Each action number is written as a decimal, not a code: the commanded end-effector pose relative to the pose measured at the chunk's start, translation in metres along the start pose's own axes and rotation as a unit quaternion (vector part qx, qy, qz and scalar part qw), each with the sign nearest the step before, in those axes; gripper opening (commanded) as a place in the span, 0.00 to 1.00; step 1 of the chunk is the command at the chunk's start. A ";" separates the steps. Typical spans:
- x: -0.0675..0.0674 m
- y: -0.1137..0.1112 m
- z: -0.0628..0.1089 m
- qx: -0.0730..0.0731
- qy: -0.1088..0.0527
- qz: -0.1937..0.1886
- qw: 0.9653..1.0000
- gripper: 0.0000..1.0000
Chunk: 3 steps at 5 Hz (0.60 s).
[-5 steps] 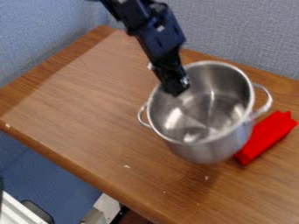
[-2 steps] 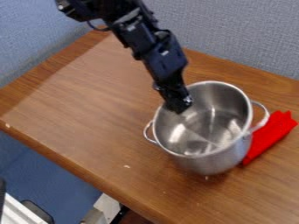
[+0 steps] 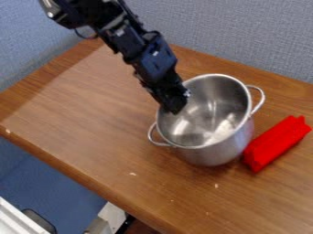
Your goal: Move the red object from the metal pot to the table
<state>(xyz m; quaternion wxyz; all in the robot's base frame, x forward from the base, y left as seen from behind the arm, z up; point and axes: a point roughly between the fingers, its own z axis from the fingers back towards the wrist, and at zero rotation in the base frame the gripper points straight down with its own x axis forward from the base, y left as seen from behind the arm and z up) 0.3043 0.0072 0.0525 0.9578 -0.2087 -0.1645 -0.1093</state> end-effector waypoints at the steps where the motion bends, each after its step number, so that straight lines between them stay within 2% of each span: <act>1: 0.019 0.003 0.016 0.010 -0.041 0.011 0.999 0.00; 3: 0.019 0.003 0.017 0.003 -0.041 0.016 0.999 0.00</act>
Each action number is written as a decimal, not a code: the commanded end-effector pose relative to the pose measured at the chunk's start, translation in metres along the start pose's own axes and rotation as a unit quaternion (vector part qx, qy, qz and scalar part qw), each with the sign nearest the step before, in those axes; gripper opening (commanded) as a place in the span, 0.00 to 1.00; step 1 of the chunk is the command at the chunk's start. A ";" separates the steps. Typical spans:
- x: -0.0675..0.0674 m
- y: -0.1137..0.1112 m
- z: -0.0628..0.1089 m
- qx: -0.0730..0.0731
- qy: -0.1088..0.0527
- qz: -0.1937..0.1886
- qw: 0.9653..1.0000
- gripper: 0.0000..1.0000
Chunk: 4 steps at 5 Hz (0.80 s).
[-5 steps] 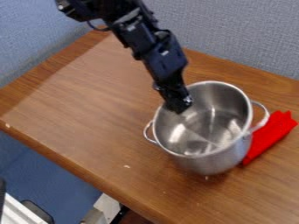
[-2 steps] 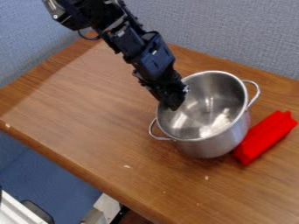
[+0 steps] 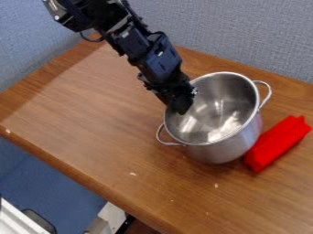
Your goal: Move the red object from the metal pot to the table
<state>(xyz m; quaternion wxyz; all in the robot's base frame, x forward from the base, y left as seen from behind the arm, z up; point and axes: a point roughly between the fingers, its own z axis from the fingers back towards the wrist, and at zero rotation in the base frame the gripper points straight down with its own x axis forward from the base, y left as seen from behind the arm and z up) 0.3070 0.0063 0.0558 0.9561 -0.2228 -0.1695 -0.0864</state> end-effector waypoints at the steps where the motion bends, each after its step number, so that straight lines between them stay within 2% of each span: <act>1: 0.015 0.003 0.015 0.009 -0.031 -0.006 0.999 0.00; 4: 0.015 0.001 0.018 0.000 -0.032 -0.002 0.999 0.00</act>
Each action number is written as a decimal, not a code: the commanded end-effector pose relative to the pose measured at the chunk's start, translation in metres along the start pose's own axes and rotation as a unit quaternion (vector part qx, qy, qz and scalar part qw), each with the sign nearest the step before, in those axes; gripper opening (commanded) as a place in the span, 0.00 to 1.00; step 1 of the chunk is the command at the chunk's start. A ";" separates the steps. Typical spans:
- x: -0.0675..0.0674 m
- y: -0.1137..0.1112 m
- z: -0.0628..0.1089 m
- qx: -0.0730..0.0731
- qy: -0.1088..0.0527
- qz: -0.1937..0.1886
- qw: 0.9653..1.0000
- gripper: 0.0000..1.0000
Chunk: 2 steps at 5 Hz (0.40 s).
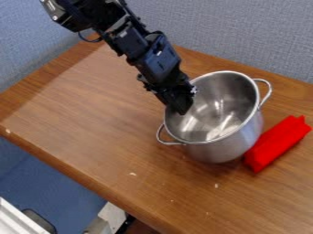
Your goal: Move the red object from the metal pot to the table
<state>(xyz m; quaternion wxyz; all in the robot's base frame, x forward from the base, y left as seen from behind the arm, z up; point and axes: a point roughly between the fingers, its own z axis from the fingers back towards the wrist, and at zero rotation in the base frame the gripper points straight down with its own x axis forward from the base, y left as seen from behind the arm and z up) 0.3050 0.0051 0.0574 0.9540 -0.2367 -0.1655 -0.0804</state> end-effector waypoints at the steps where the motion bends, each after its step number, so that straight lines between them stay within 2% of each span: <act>1: 0.015 0.002 0.018 0.011 -0.033 -0.011 0.999 0.00; 2: 0.015 0.001 0.019 0.010 -0.033 -0.010 0.999 0.00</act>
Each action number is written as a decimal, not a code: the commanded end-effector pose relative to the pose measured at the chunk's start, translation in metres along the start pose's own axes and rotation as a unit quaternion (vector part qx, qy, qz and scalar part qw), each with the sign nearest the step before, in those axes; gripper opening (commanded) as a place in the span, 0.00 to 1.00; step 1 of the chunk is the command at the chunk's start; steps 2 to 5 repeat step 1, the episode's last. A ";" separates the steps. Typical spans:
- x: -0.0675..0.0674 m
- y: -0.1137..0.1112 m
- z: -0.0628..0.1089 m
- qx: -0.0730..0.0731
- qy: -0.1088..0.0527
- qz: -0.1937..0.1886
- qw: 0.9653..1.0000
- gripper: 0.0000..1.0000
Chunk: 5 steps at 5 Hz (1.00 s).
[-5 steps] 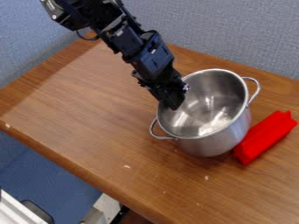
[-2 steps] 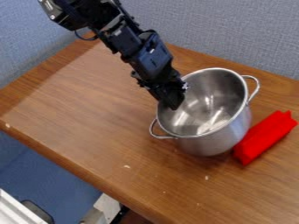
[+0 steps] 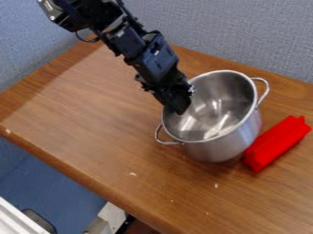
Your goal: Move the red object from the metal pot to the table
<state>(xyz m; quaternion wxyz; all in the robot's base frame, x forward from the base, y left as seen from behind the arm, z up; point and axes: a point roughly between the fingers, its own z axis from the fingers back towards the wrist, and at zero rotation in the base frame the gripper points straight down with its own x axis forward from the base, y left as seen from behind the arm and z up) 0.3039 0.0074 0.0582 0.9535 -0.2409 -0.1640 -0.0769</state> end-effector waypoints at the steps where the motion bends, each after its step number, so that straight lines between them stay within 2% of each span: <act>1: 0.016 -0.002 0.018 0.011 -0.033 -0.014 0.999 0.00; 5: 0.016 -0.002 0.018 0.011 -0.033 -0.014 0.999 0.00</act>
